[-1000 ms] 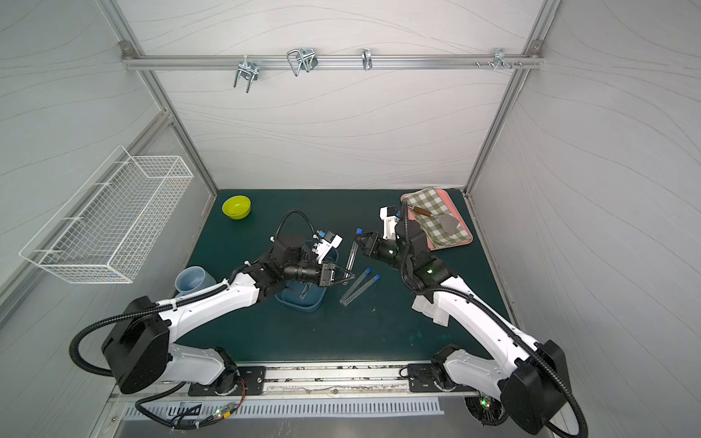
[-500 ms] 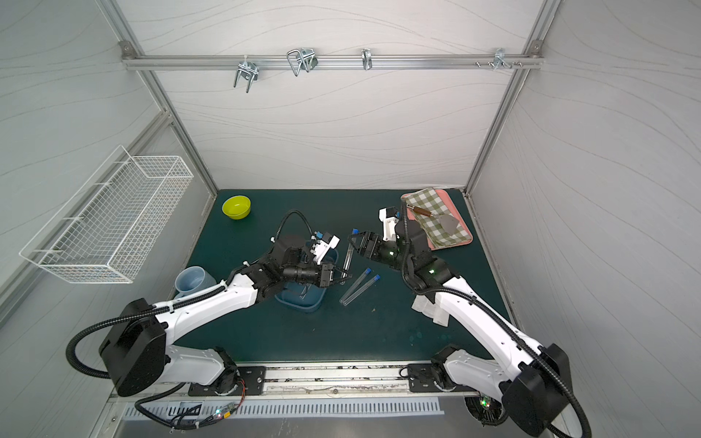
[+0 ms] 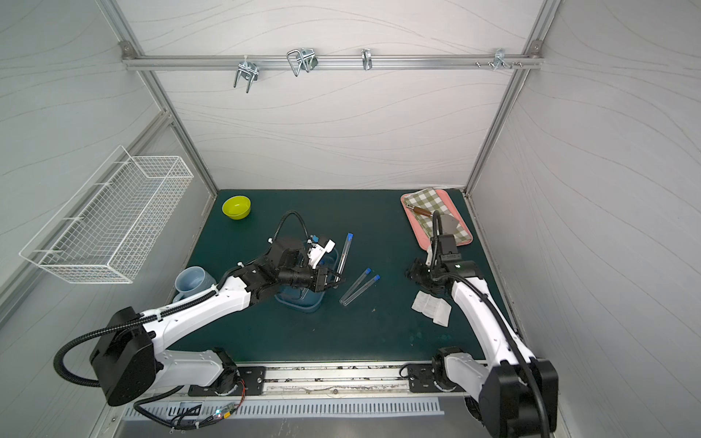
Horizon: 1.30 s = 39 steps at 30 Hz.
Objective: Wipe the exteriors of test tubes
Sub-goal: Pick up the test tube at the center of the board, then pick up the cleaning item at the center of the board.
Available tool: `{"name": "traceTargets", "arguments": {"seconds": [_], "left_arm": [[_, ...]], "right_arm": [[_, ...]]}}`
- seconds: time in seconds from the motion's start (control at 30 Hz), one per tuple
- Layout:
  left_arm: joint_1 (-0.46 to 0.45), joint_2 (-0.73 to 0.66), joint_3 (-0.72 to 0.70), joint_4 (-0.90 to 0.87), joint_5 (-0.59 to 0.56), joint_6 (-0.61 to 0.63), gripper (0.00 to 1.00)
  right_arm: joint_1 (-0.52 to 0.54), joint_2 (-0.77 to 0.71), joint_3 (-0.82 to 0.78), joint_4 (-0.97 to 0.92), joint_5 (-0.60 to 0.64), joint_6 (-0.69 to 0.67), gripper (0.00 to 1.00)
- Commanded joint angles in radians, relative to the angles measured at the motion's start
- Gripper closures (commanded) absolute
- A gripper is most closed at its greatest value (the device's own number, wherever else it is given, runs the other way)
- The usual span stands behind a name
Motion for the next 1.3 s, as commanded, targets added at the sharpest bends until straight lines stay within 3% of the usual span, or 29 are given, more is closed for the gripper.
{"name": "traceTargets", "arguments": {"seconds": [0.0,0.47,0.8,0.9,1.07,1.27], "left_arm": [[0.004,-0.035,0.007,-0.015,-0.021,0.036,0.93],[0.022,-0.076,-0.013,-0.029,-0.017,0.043,0.91],[0.027,-0.098,-0.024,-0.035,-0.019,0.049,0.91],[0.028,-0.098,-0.025,-0.036,-0.019,0.048,0.91],[0.028,-0.095,-0.024,-0.035,-0.017,0.048,0.91],[0.028,-0.085,-0.018,-0.034,-0.012,0.048,0.91]], "right_arm": [[-0.005,0.028,-0.053,-0.044,0.066,-0.016,0.42],[-0.006,0.277,-0.061,0.053,0.197,-0.052,0.55],[-0.007,0.383,-0.051,0.114,0.165,-0.043,0.94],[-0.006,0.381,-0.055,0.118,0.165,-0.041,1.00],[-0.004,0.332,-0.055,0.105,0.145,-0.044,1.00],[-0.007,0.156,-0.038,0.098,0.004,0.007,1.00]]}}
